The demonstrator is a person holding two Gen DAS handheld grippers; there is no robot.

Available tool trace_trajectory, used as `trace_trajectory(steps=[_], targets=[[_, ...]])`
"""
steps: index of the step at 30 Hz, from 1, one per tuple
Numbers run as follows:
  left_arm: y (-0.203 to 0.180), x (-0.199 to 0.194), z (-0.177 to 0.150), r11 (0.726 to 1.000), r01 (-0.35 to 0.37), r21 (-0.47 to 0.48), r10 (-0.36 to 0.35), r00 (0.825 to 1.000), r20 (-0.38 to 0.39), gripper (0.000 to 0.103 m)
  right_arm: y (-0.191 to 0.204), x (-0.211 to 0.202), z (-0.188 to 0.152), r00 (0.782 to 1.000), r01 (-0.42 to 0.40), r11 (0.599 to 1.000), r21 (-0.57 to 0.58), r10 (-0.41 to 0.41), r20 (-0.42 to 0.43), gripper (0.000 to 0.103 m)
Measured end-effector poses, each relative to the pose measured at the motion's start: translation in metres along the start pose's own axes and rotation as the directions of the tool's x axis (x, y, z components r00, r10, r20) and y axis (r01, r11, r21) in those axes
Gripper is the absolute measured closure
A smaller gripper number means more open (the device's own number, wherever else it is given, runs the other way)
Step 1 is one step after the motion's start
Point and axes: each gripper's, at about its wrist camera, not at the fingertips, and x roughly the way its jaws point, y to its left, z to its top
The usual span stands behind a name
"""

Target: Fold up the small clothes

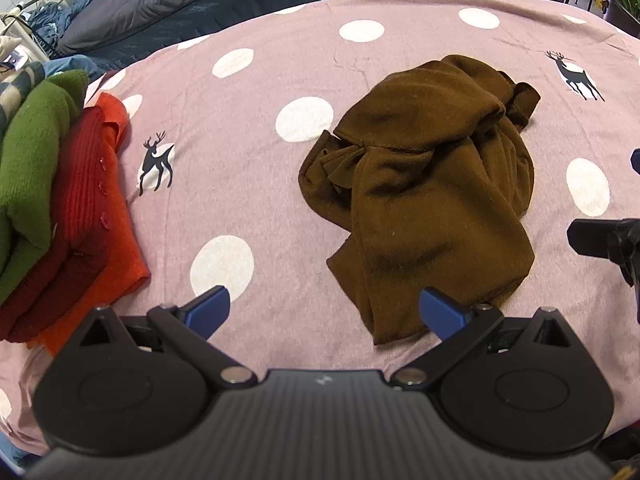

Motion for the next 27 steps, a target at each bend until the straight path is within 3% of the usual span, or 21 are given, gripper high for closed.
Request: trace_trajectory(steps=[15, 20, 23, 25, 27], targets=[[0.014, -0.004, 0.002, 0.997, 0.037, -0.069, -0.034, 0.998, 0.044, 0.000, -0.004, -0.005, 0.003, 0.998, 0.024, 1.000, 0.009, -0.024, 0.055, 0.000], [0.014, -0.012, 0.004, 0.999, -0.022, -0.039, 0.026, 0.993, 0.116, 0.000, -0.009, -0.013, 0.005, 0.986, 0.071, 0.997, 0.032, -0.075, 0.150, 0.000], [0.020, -0.020, 0.007, 0.996, -0.058, -0.072, 0.070, 0.982, 0.174, 0.000, -0.016, -0.020, 0.006, 0.968, 0.083, 0.993, 0.084, -0.101, 0.229, 0.000], [0.025, -0.022, 0.007, 0.993, -0.052, -0.105, 0.074, 0.973, 0.218, 0.000, -0.020, -0.024, 0.006, 0.954, 0.079, 0.991, 0.109, -0.107, 0.281, 0.000], [0.029, -0.018, 0.007, 0.993, -0.017, -0.121, 0.046, 0.969, 0.241, 0.000, -0.019, -0.022, 0.007, 0.953, 0.053, 0.994, 0.098, -0.080, 0.294, 0.000]])
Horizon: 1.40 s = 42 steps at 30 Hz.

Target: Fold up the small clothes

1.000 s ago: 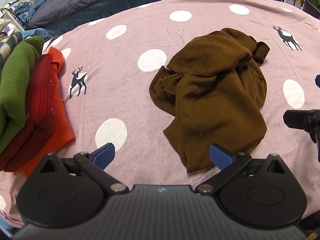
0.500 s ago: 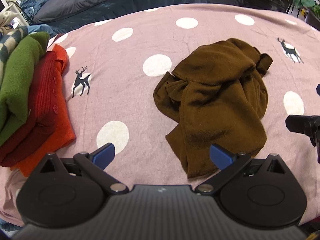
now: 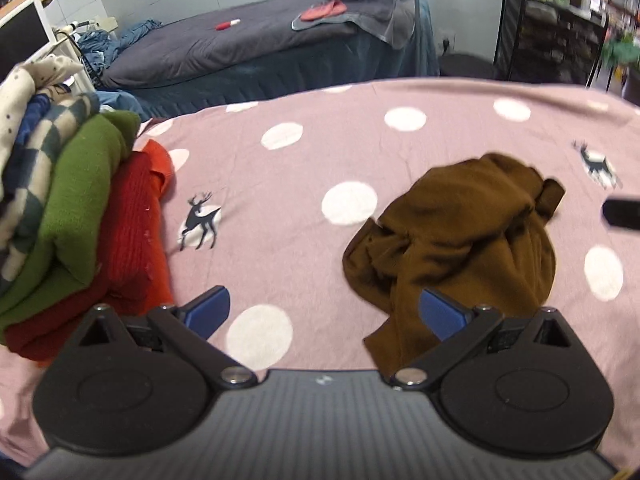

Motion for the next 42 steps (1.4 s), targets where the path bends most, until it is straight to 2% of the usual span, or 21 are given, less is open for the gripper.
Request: trace_trajectory(steps=[4, 7, 9, 12, 15, 18, 23, 28, 29, 30, 31, 33, 36, 38, 40, 42], targets=[[0.000, 0.020, -0.004, 0.994, 0.100, -0.049, -0.104, 0.992, -0.066, 0.000, 0.010, 0.014, -0.001, 0.994, -0.048, 0.998, -0.038, 0.044, -0.099, 0.000], [0.001, 0.034, -0.008, 0.974, 0.173, -0.148, -0.192, 0.973, -0.128, 0.000, 0.016, 0.022, -0.003, 0.989, -0.078, 0.996, -0.053, 0.070, -0.130, 0.000], [0.002, 0.038, -0.010, 0.970, 0.148, -0.191, -0.178, 0.972, -0.151, 0.000, 0.018, 0.026, -0.004, 0.987, -0.098, 0.994, -0.050, 0.090, -0.137, 0.000], [0.003, 0.040, -0.012, 0.969, 0.165, -0.184, -0.195, 0.968, -0.159, 0.000, 0.021, 0.039, -0.004, 0.975, -0.135, 0.990, -0.038, 0.126, -0.185, 0.000], [0.007, 0.041, -0.017, 0.981, 0.121, -0.151, -0.147, 0.974, -0.171, 0.000, 0.029, 0.051, 0.000, 0.966, -0.170, 0.985, -0.025, 0.161, -0.200, 0.000], [0.023, 0.042, -0.026, 0.983, 0.064, -0.174, -0.098, 0.976, -0.195, 0.000, 0.043, 0.066, 0.012, 0.963, -0.202, 0.979, -0.030, 0.193, -0.190, 0.000], [0.048, 0.039, -0.039, 0.984, -0.026, -0.176, -0.013, 0.976, -0.217, 0.000, 0.091, 0.099, 0.028, 0.959, -0.234, 0.961, -0.149, 0.202, -0.201, 0.000], [0.063, 0.033, -0.041, 0.976, -0.050, -0.210, 0.005, 0.978, -0.210, 0.000, 0.118, 0.143, 0.010, 0.955, -0.130, 0.955, -0.268, 0.049, -0.292, 0.002], [0.062, 0.032, -0.040, 0.976, -0.043, -0.213, -0.002, 0.978, -0.206, 0.000, 0.117, 0.147, 0.006, 0.953, -0.118, 0.952, -0.284, 0.028, -0.301, 0.050], [0.062, 0.030, -0.039, 0.975, -0.035, -0.219, -0.009, 0.980, -0.198, 0.000, 0.112, 0.146, 0.004, 0.953, -0.119, 0.952, -0.282, 0.030, -0.301, 0.084], [0.061, 0.029, -0.037, 0.974, -0.026, -0.227, -0.018, 0.982, -0.190, 0.000, 0.103, 0.141, 0.006, 0.953, -0.143, 0.959, -0.245, 0.067, -0.296, 0.096], [0.057, 0.031, -0.033, 0.973, 0.016, -0.231, -0.058, 0.983, -0.177, 0.000, 0.080, 0.123, 0.012, 0.955, -0.173, 0.973, -0.153, 0.128, -0.267, 0.098], [0.042, 0.033, -0.023, 0.978, 0.071, -0.195, -0.101, 0.983, -0.153, 0.003, 0.038, 0.082, 0.021, 0.971, -0.149, 0.985, -0.083, 0.131, -0.199, 0.098], [0.030, 0.034, -0.014, 0.977, 0.124, -0.174, -0.148, 0.980, -0.132, 0.005, -0.001, 0.052, 0.021, 0.982, -0.094, 0.995, -0.024, 0.089, -0.167, 0.098], [0.018, 0.036, -0.005, 0.971, 0.179, -0.155, -0.198, 0.973, -0.117, 0.008, -0.045, 0.023, 0.013, 0.988, 0.001, 1.000, 0.025, 0.003, -0.154, 0.098], [0.004, 0.040, 0.004, 0.969, 0.215, -0.124, -0.229, 0.967, -0.114, 0.011, -0.088, 0.000, -0.004, 0.978, 0.116, 0.992, 0.050, -0.106, -0.177, 0.098]])
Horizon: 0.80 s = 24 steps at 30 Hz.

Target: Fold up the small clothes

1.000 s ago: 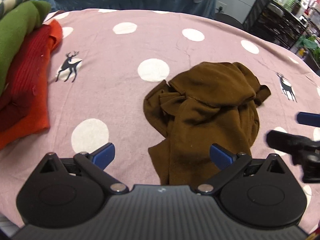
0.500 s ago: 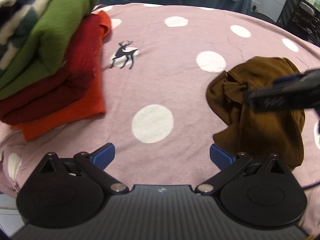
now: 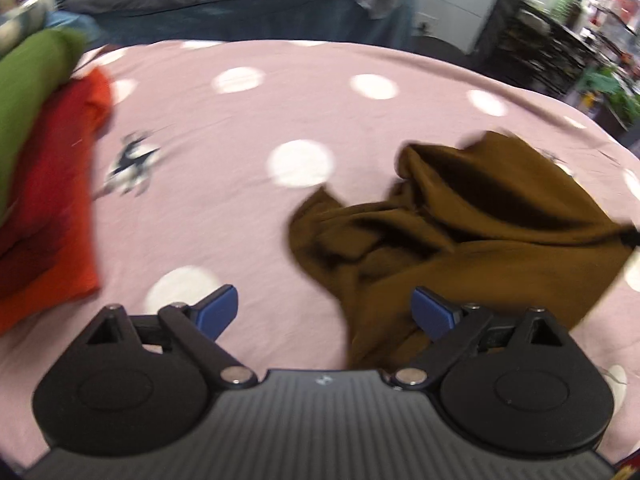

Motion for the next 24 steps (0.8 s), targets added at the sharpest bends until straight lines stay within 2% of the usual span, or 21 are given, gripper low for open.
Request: trace_trajectory(steps=[2, 4, 8, 9, 11, 12, 13, 15, 16, 17, 18, 21, 22, 23, 24], targets=[[-0.015, 0.007, 0.007, 0.999, 0.014, 0.049, -0.013, 1.000, -0.008, 0.015, -0.043, -0.010, -0.024, 0.994, 0.104, 0.992, 0.066, -0.101, -0.046, 0.098], [-0.029, 0.013, 0.013, 0.995, 0.020, 0.100, -0.018, 1.000, -0.015, 0.020, -0.075, -0.015, -0.048, 0.979, 0.188, 0.975, 0.122, -0.175, -0.107, 0.098], [-0.052, 0.021, 0.025, 0.983, 0.015, 0.184, -0.014, 1.000, -0.011, 0.020, -0.103, -0.016, -0.082, 0.950, 0.279, 0.940, 0.196, -0.240, -0.199, 0.095], [-0.056, 0.023, 0.028, 0.981, 0.013, 0.194, -0.011, 1.000, -0.010, 0.020, -0.101, -0.015, -0.085, 0.949, 0.284, 0.931, 0.228, -0.239, -0.205, 0.090], [-0.063, 0.026, 0.034, 0.979, 0.016, 0.201, -0.013, 1.000, -0.018, 0.016, -0.095, -0.020, -0.086, 0.956, 0.280, 0.921, 0.271, -0.241, -0.169, 0.063], [-0.065, 0.029, 0.038, 0.979, 0.029, 0.203, -0.023, 0.999, -0.032, 0.016, -0.087, -0.023, -0.082, 0.962, 0.267, 0.926, 0.268, -0.238, -0.136, 0.056], [-0.068, 0.032, 0.040, 0.979, 0.039, 0.201, -0.032, 0.999, -0.039, 0.016, -0.082, -0.025, -0.077, 0.968, 0.249, 0.935, 0.254, -0.230, -0.102, 0.042], [-0.075, 0.042, 0.045, 0.974, 0.071, 0.214, -0.061, 0.997, -0.051, 0.015, -0.065, -0.028, -0.064, 0.979, 0.204, 0.955, 0.217, -0.202, -0.029, 0.036], [-0.081, 0.049, 0.046, 0.967, 0.095, 0.236, -0.081, 0.994, -0.069, 0.015, -0.058, -0.027, -0.059, 0.986, 0.164, 0.967, 0.196, -0.168, 0.000, 0.030], [-0.087, 0.057, 0.046, 0.959, 0.108, 0.263, -0.089, 0.992, -0.085, 0.015, -0.052, -0.023, -0.052, 0.993, 0.111, 0.978, 0.176, -0.116, 0.017, 0.019], [-0.094, 0.064, 0.044, 0.949, 0.108, 0.298, -0.081, 0.992, -0.100, 0.015, -0.046, -0.018, -0.045, 0.999, 0.040, 0.986, 0.159, -0.044, 0.021, 0.014], [-0.110, 0.081, 0.033, 0.913, 0.087, 0.399, -0.041, 0.992, -0.121, 0.019, -0.022, 0.004, -0.027, 0.987, -0.159, 0.984, 0.085, 0.158, 0.025, 0.013], [-0.113, 0.087, 0.030, 0.903, 0.102, 0.417, -0.047, 0.989, -0.141, 0.034, -0.009, 0.012, -0.021, 0.980, -0.199, 0.979, 0.042, 0.199, 0.017, 0.013], [-0.114, 0.093, 0.027, 0.897, 0.127, 0.424, -0.058, 0.983, -0.172, 0.062, 0.002, 0.024, -0.016, 0.974, -0.227, 0.974, -0.004, 0.227, -0.003, 0.013], [-0.113, 0.096, 0.024, 0.895, 0.146, 0.421, -0.065, 0.977, -0.201, 0.072, 0.014, 0.036, -0.010, 0.970, -0.244, 0.969, -0.050, 0.243, -0.029, 0.013]])
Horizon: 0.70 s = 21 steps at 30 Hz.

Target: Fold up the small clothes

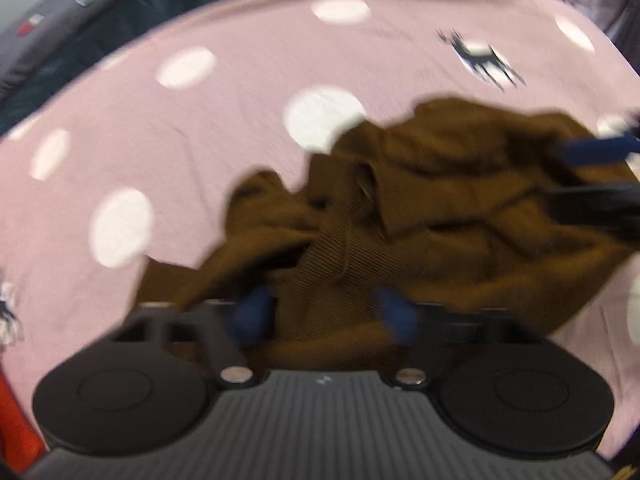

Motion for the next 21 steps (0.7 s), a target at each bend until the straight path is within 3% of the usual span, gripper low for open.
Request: trace_trajectory(steps=[4, 6, 7, 10, 14, 18, 20, 21], targets=[[0.003, -0.010, -0.014, 0.997, 0.070, -0.015, -0.070, 0.997, 0.012, 0.090, 0.014, 0.049, 0.014, 0.998, -0.002, 0.994, -0.109, -0.005, -0.063, 0.013], [0.006, -0.016, -0.023, 0.995, 0.090, -0.035, -0.090, 0.996, 0.008, 0.093, 0.017, 0.064, 0.016, 0.995, -0.031, 0.991, -0.127, 0.018, -0.103, 0.016], [0.009, -0.021, -0.028, 0.994, 0.102, -0.048, -0.102, 0.995, 0.009, 0.094, 0.019, 0.071, 0.015, 0.990, -0.040, 0.990, -0.136, 0.022, -0.137, 0.027], [0.016, -0.032, -0.043, 0.989, 0.129, -0.075, -0.129, 0.992, 0.002, 0.095, 0.022, 0.075, 0.006, 0.979, -0.028, 0.987, -0.160, -0.005, -0.203, 0.091], [0.018, -0.047, -0.066, 0.981, 0.174, -0.080, -0.176, 0.984, -0.019, 0.095, 0.018, 0.035, -0.006, 0.965, -0.173, 0.982, -0.075, 0.154, -0.212, 0.092], [0.014, -0.052, -0.092, 0.978, 0.200, -0.058, -0.204, 0.975, -0.083, 0.095, 0.029, 0.001, -0.043, 0.900, -0.317, 0.945, -0.085, 0.271, -0.342, 0.092], [0.011, -0.049, -0.106, 0.982, 0.183, -0.049, -0.188, 0.976, -0.112, 0.091, 0.030, -0.005, -0.069, 0.865, -0.333, 0.940, -0.072, 0.275, -0.419, 0.092], [0.010, -0.047, -0.112, 0.984, 0.169, -0.054, -0.174, 0.977, -0.122, 0.088, 0.028, -0.006, -0.082, 0.859, -0.318, 0.947, -0.051, 0.265, -0.437, 0.092]])
